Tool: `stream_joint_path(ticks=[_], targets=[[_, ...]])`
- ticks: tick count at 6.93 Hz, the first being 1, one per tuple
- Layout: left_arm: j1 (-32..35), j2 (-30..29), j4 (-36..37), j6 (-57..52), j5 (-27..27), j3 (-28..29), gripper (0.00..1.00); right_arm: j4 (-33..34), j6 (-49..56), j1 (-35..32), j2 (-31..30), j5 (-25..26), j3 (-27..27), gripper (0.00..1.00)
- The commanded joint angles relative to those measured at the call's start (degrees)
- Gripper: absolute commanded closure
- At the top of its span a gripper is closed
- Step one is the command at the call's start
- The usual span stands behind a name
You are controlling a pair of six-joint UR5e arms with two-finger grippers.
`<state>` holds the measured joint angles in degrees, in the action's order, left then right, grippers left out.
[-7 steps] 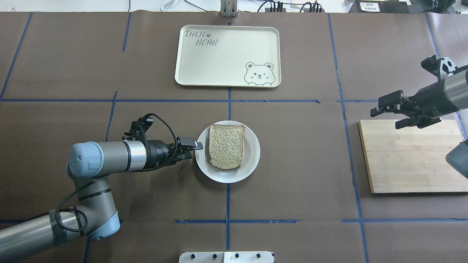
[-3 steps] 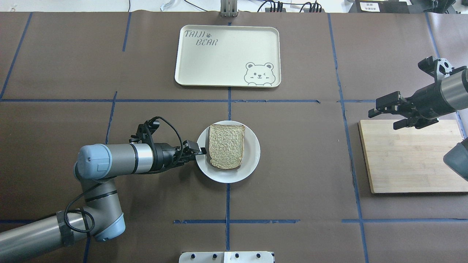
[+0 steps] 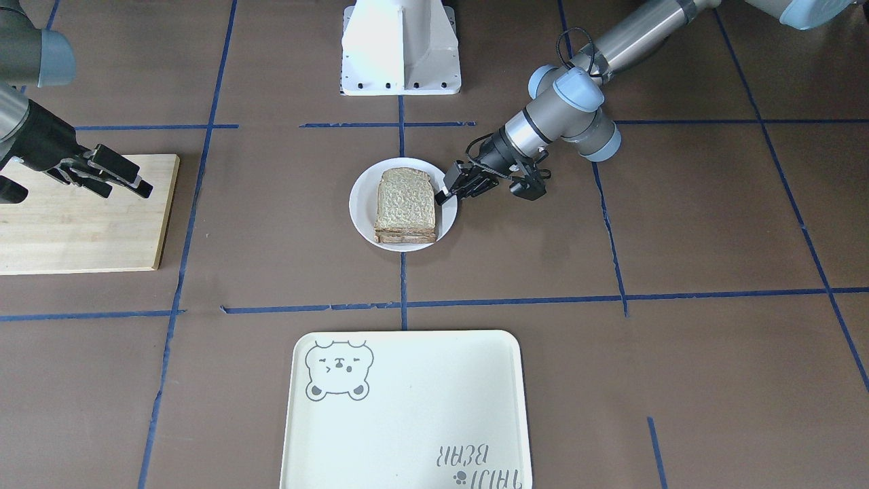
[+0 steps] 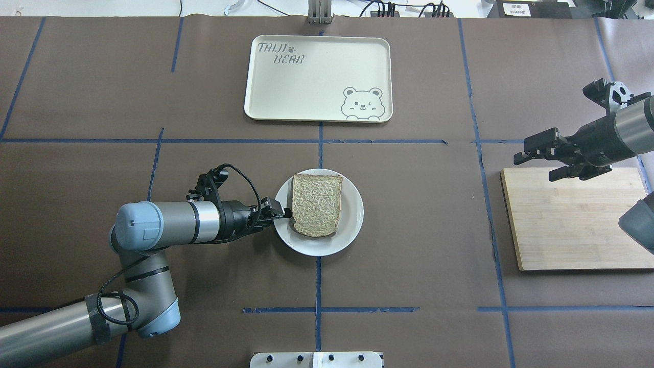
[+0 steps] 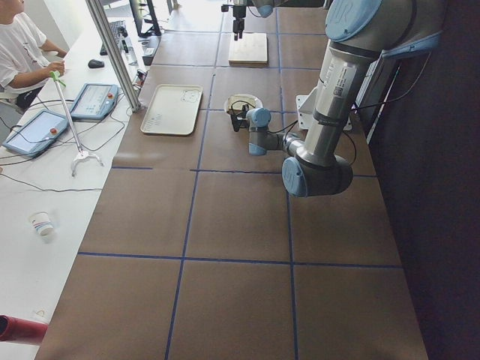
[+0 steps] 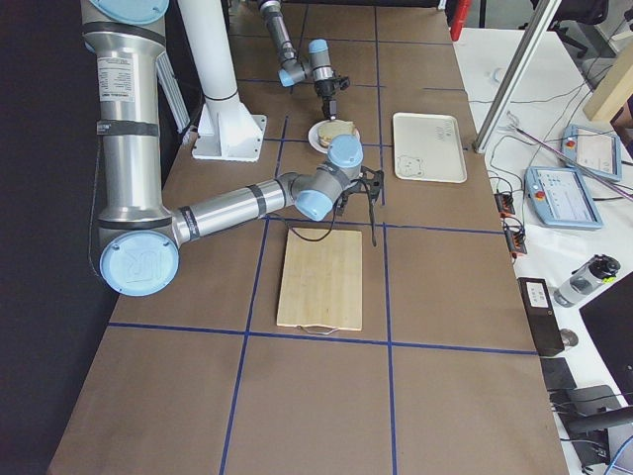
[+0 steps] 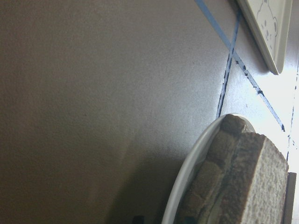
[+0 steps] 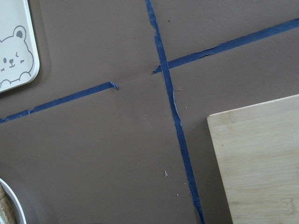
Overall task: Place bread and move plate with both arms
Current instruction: 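Close the left gripper on the plate rim nearest it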
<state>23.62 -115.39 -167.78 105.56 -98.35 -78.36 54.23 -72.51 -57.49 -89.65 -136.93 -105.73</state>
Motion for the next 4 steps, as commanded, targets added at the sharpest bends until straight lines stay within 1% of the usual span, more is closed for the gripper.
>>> stream_joint_path(ticks=[1, 2, 4], targets=[[-0.3, -0.4, 0.0, 0.1, 0.0, 0.0, 0.66, 0.0, 0.0, 0.0, 0.0, 0.0, 0.0, 0.0], [-0.5, -0.4, -0.2, 0.1, 0.0, 0.0, 0.71, 0.0, 0.0, 0.0, -0.1, 0.0, 0.0, 0.0], [-0.4, -0.7, -0.3, 0.1, 0.0, -0.2, 0.85, 0.0, 0.0, 0.0, -0.1, 0.0, 0.0, 0.0]])
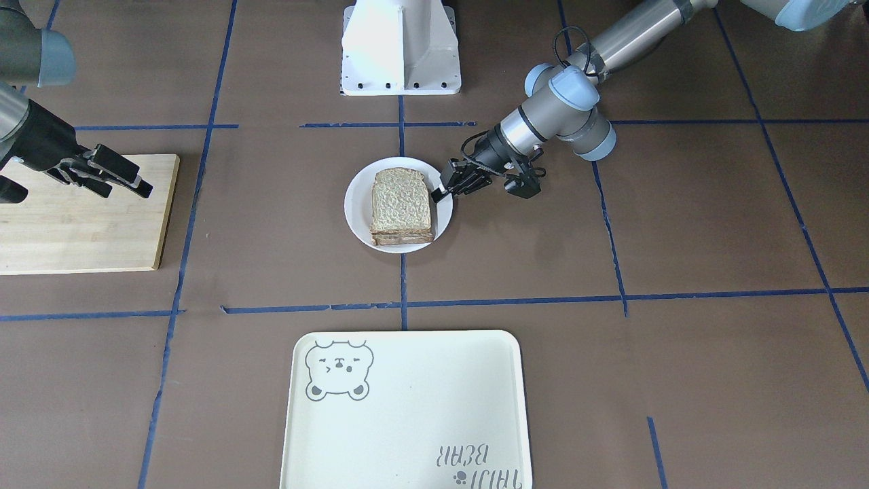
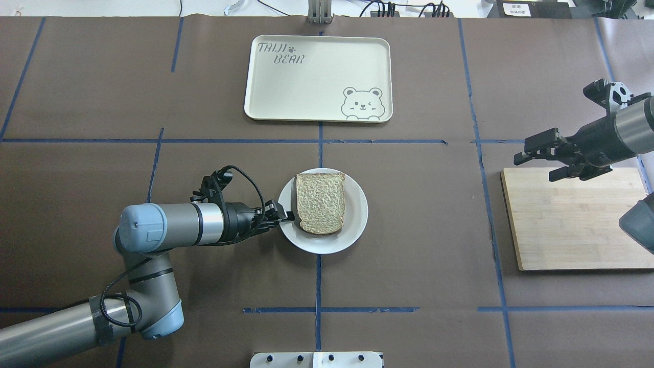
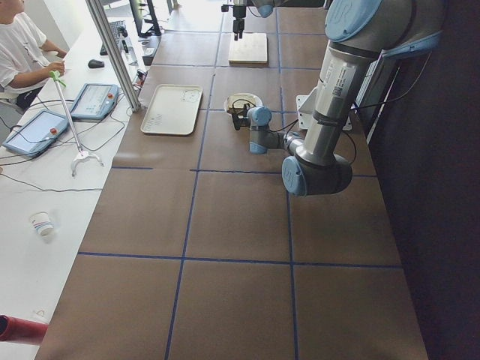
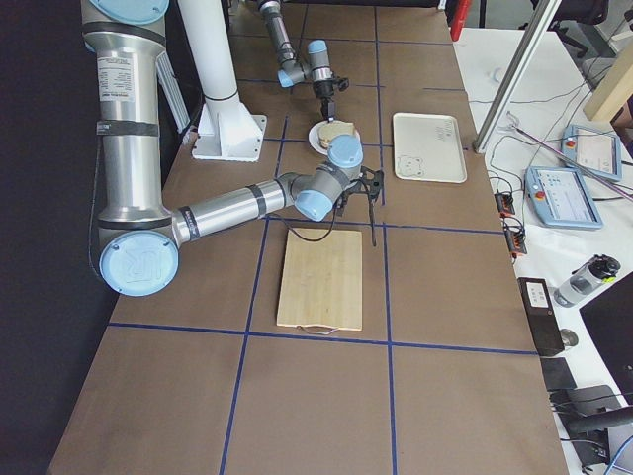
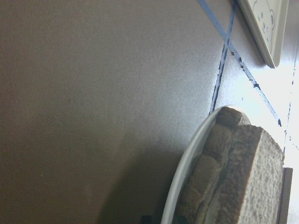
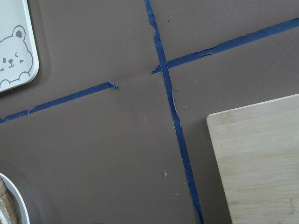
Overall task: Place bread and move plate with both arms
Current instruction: 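Slide the plate with the left gripper onto the bear-print tray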
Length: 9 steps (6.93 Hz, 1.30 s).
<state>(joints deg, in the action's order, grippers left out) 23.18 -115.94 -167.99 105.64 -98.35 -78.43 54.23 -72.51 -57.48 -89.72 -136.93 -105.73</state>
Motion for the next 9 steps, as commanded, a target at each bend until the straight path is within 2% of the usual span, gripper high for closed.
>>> stream_joint_path(ticks=[1, 4, 5, 7, 8, 9], targets=[[0.0, -0.2, -1.7, 0.2, 0.1, -0.4, 0.87, 0.0, 0.0, 0.0, -0.2, 0.0, -0.1, 0.0], [0.8, -0.3, -4.4, 4.0, 1.1, -0.6, 0.9, 0.0, 0.0, -0.1, -0.4, 0.0, -0.2, 0.0], [1.0, -1.3, -5.6, 4.1, 5.1, -0.6, 0.9, 0.0, 0.0, -0.2, -0.6, 0.0, -0.2, 0.0], [3.1, -2.7, -5.4, 6.4, 8.4, -0.4, 0.9, -0.1, 0.0, -0.3, -1.1, 0.0, -0.3, 0.0], [5.5, -4.2, -4.9, 8.9, 9.2, 1.0, 0.91, -0.1, 0.0, -0.4, -1.2, 0.0, -0.4, 0.0], [7.8, -7.3, -4.8, 11.0, 9.2, 5.9, 0.91, -0.1, 0.0, -0.9, -1.7, 0.0, -0.3, 0.0]])
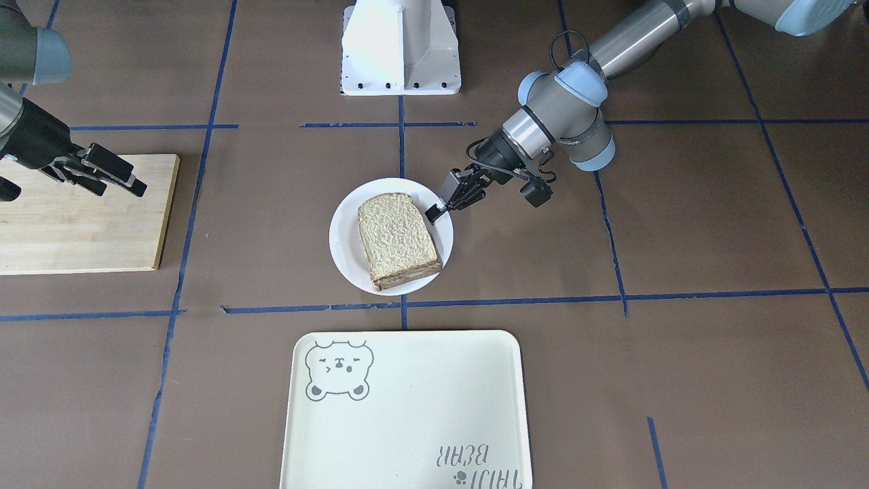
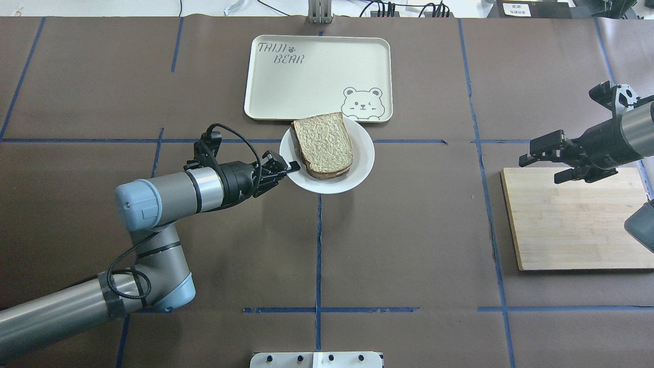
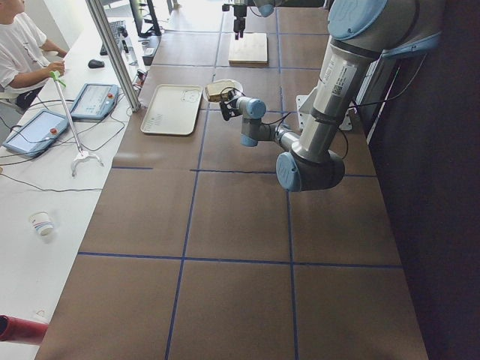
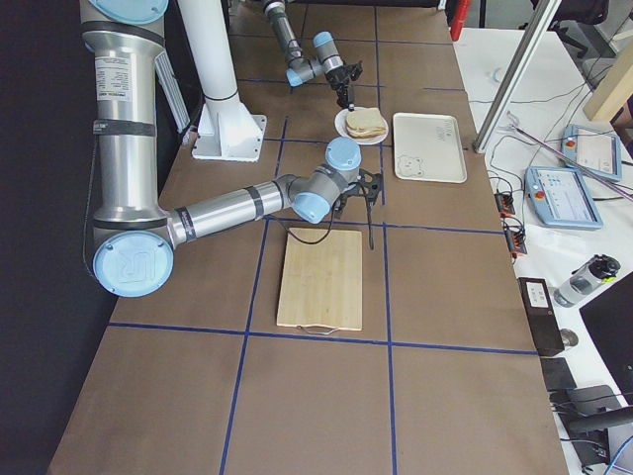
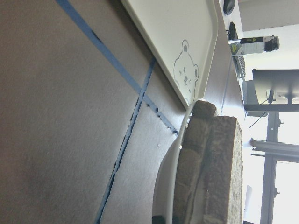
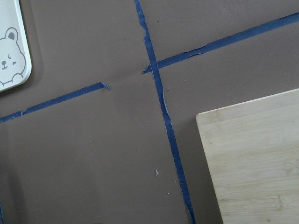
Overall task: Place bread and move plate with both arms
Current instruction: 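Slide the plate with the left gripper onto the bear-print tray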
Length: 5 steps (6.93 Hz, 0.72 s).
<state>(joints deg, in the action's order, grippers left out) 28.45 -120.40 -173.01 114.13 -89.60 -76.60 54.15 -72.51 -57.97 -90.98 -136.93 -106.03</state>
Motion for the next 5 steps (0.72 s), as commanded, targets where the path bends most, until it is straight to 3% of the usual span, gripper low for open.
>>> stream_joint_path(ticks=[1, 5], targets=[[4.7, -7.3, 0.3, 4.9, 0.5, 10.2, 0.91, 0.0, 0.0, -0.6, -0.6, 0.0, 0.0, 0.0], [8.2, -21.5, 1.2, 10.2, 1.4, 32.1, 0.91, -0.1, 0.0, -1.6, -1.8, 0.0, -0.2, 0.0]])
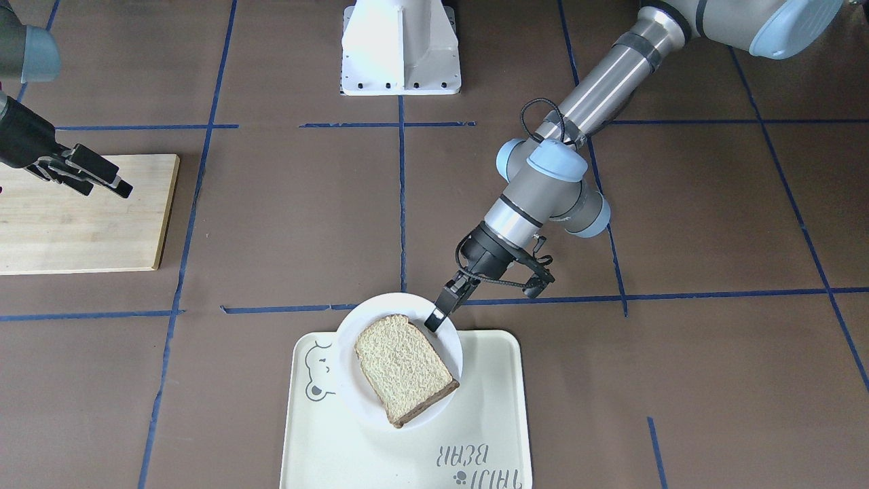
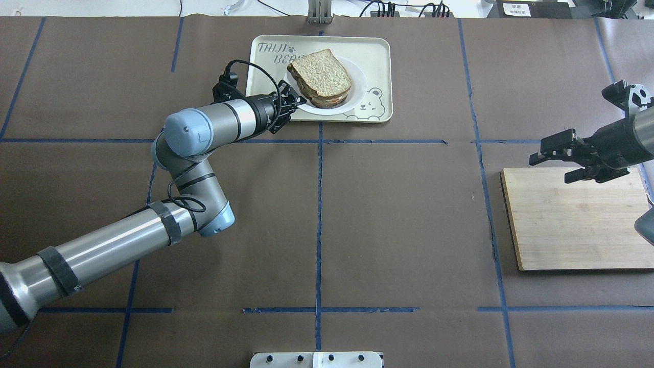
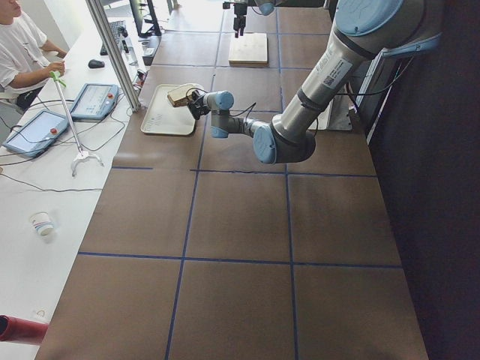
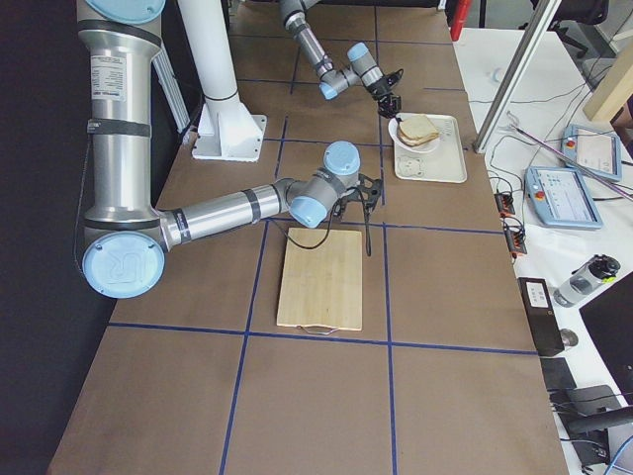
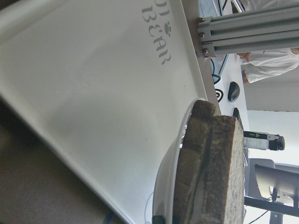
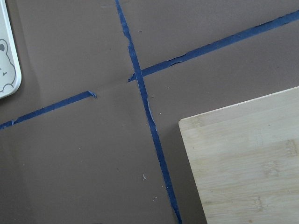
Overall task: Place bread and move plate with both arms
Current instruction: 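Slide the plate with the left gripper onto the bear-print tray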
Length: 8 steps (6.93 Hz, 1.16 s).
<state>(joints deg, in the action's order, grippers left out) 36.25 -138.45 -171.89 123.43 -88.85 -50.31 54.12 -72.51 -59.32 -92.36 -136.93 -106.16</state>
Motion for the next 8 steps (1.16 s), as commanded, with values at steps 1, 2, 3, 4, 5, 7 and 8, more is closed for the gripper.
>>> stream_joint_path(ticks=[1, 2, 3, 4, 5, 7, 8], targets=[[0.7, -5.2, 0.1, 1.1, 1.0, 8.9, 0.91, -0.1, 0.0, -0.5, -0.5, 0.0, -0.1, 0.0], [0.8, -5.5, 0.2, 1.1, 1.4, 10.4, 0.91, -0.1, 0.1, -0.7, -0.5, 0.0, -0.1, 0.0], [0.8, -5.8, 0.2, 1.1, 1.4, 11.1, 0.9, -0.1, 0.1, -0.8, -0.5, 0.0, -0.1, 0.0], [0.8, -6.0, 0.2, 1.0, 1.5, 12.3, 0.85, -0.1, 0.1, -0.9, -0.5, 0.0, -0.1, 0.0], [1.0, -6.0, 0.4, 0.8, 1.4, 12.3, 0.75, -0.1, 0.1, -0.9, -0.5, 0.0, -0.1, 0.0], [1.1, -5.6, 0.4, -0.2, 1.0, 11.7, 0.52, -0.1, 0.1, -0.9, -0.5, 0.0, 0.0, 0.0], [1.3, -3.4, 0.4, -1.4, 0.8, 9.3, 0.53, -0.1, 0.1, -1.1, -0.5, 0.0, 0.0, 0.0]])
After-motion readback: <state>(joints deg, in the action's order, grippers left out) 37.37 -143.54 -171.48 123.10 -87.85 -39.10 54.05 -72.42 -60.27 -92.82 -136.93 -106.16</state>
